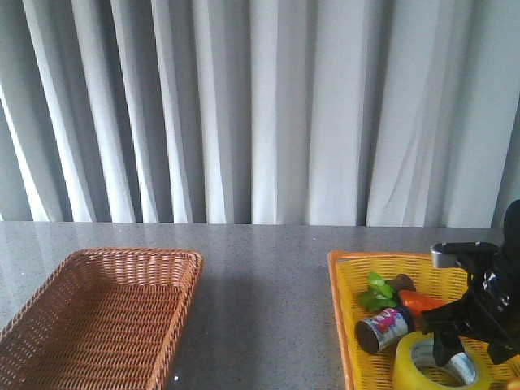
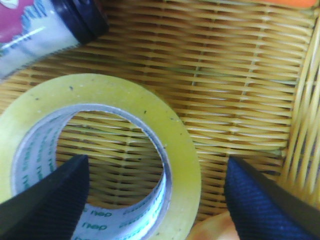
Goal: Transfer tape with both arms
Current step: 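Lower the right gripper onto the yellow tape roll in the yellow basket, then close the right gripper on the tape roll rim and lift it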
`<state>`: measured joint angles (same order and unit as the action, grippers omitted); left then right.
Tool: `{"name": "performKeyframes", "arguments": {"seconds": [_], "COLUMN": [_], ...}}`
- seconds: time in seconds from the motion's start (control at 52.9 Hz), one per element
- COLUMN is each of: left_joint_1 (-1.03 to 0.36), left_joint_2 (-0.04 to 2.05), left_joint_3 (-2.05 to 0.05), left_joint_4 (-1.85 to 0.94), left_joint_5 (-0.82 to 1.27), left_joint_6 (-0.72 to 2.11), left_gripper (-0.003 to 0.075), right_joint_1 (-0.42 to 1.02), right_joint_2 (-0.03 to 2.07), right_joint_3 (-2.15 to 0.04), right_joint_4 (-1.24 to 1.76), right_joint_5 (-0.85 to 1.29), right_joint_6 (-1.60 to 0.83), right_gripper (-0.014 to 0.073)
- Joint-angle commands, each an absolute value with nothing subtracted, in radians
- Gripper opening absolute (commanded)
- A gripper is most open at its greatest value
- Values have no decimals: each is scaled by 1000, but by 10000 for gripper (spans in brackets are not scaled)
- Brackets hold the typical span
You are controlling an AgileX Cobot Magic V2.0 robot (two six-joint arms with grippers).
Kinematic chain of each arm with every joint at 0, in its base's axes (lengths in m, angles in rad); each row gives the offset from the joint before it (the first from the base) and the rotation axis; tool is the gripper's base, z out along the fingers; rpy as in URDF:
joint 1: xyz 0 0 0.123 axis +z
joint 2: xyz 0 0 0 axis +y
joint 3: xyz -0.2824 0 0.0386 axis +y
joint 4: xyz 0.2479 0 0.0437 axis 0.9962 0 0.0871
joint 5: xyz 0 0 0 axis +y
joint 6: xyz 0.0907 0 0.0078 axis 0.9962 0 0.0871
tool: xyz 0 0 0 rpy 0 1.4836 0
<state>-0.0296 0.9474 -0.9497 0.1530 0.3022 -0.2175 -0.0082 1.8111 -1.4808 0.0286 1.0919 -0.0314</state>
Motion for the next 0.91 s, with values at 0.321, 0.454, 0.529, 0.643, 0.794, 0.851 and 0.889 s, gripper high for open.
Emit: {"name": "performKeyframes", "arguments": {"seconds": [0.321,0.454,0.529,0.643,0.794,0.851,0.889], "left_joint_1": [-34,-34,-34,-34,-34,-34,-34], "left_joint_2": [939,939,939,939,939,939,939], "left_joint_3": [-984,-984,-984,-984,-984,-984,-984], "left_joint_4": [145,145,145,146,146,146,146], "left_joint_5": [255,255,255,255,255,254,253], "left_joint_6": [-225,-225,-225,-224,-223,-224,-224], "left_gripper": [516,516,516,516,516,516,516], "right_joint_1": [-9,-9,-9,-9,-9,-9,-9], "right_joint_2": [1839,1846,1846,1846,1846,1846,1846], "right_joint_3": [-1512,-1512,-1512,-1512,-1512,-1512,-1512], "right_joint_4": [-32,-32,-35,-39,-39,-39,-39], "right_joint_5": [1058,1042,1036,1035,1031,1031,1031], "right_joint_6": [-24,-20,-16,-19,-23,-23,-24], "right_gripper": [455,355,276,136,5,-14,-11]}}
